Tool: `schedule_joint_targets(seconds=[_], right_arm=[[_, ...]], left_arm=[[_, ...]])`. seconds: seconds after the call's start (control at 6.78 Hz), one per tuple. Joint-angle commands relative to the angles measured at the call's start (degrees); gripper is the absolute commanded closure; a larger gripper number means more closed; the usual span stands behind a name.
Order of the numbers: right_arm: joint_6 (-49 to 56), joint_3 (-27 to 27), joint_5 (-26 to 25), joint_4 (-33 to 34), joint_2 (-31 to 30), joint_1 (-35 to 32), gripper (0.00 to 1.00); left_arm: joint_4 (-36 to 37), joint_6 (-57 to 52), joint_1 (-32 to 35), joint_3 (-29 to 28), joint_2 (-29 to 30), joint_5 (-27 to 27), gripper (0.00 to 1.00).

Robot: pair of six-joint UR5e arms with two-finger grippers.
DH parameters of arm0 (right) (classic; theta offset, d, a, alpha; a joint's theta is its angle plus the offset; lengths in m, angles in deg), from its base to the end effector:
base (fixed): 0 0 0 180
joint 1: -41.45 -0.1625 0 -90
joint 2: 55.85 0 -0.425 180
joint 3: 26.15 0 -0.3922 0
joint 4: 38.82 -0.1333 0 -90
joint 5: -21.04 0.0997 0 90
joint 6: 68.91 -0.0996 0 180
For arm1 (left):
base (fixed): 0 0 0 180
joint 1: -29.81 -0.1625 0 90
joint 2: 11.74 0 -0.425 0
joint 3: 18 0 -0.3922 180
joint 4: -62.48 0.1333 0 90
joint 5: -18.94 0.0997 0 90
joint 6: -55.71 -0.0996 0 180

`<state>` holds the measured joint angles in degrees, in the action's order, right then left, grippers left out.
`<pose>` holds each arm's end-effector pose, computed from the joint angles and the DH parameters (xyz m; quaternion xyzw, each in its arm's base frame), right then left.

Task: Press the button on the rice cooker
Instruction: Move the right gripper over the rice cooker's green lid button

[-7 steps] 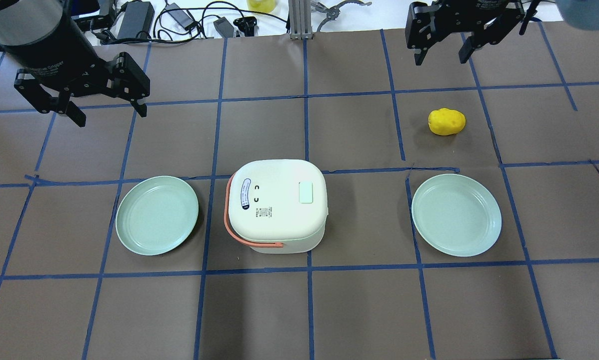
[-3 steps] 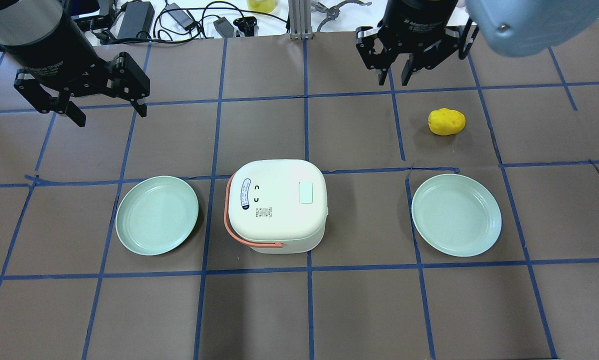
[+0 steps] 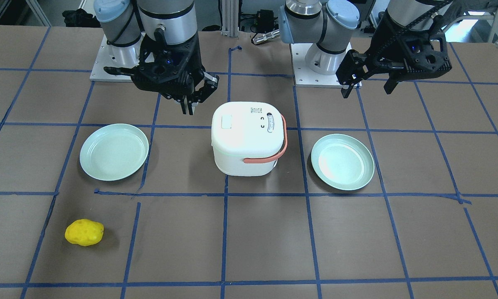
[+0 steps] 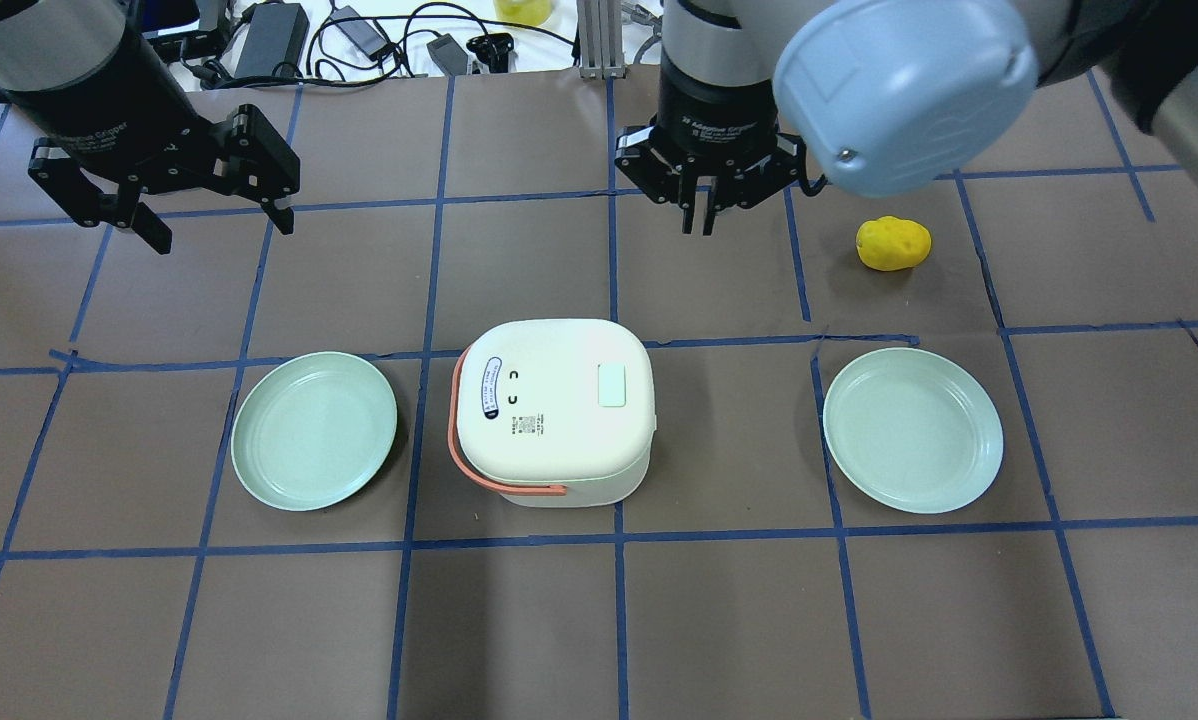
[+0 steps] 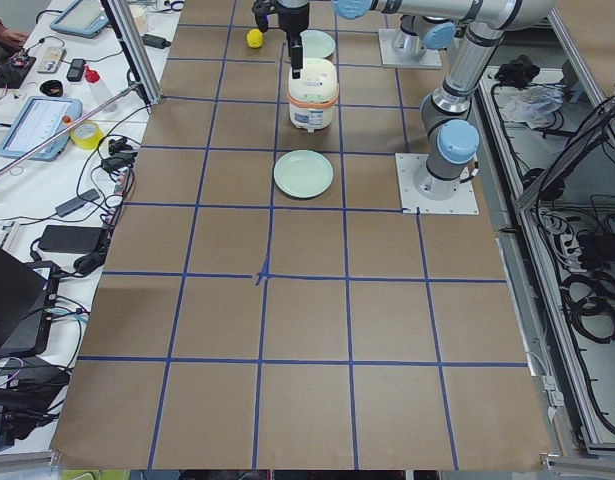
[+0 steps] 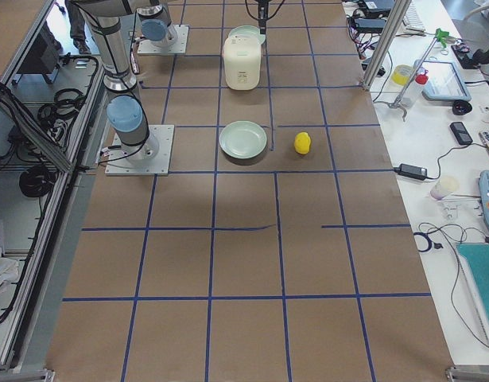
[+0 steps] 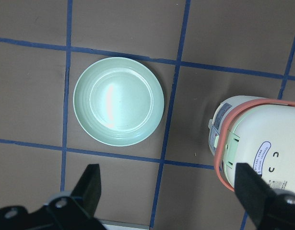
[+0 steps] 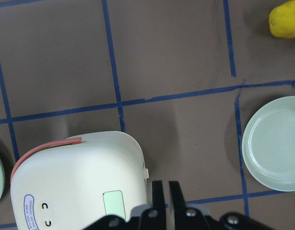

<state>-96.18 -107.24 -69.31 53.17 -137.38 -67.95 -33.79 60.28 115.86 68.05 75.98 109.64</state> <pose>0.3107 -0.4828 0.4906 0.0687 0.9974 -0.0207 0.0056 -0.0992 -0.4806 0.5301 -0.0743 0.9972 0.0003 0.0061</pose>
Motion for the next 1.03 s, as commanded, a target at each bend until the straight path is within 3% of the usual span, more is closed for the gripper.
schedule_joint_targets(seconds=[0.0,0.44,0.89], right_arm=[[-4.6,-2.0,0.2,0.0,2.4,-4.5,0.93],[-4.8,-12.4,0.2,11.5,2.4,-7.6,0.97],[-4.8,-14.4,0.2,12.4,2.4,-8.3,0.97]], left_arm=[[-0.1,0.0,-0.1,0.0,0.0,0.0,0.00],[-0.1,0.0,0.0,0.0,0.0,0.0,0.00],[-0.1,0.0,0.0,0.0,0.0,0.0,0.00]])
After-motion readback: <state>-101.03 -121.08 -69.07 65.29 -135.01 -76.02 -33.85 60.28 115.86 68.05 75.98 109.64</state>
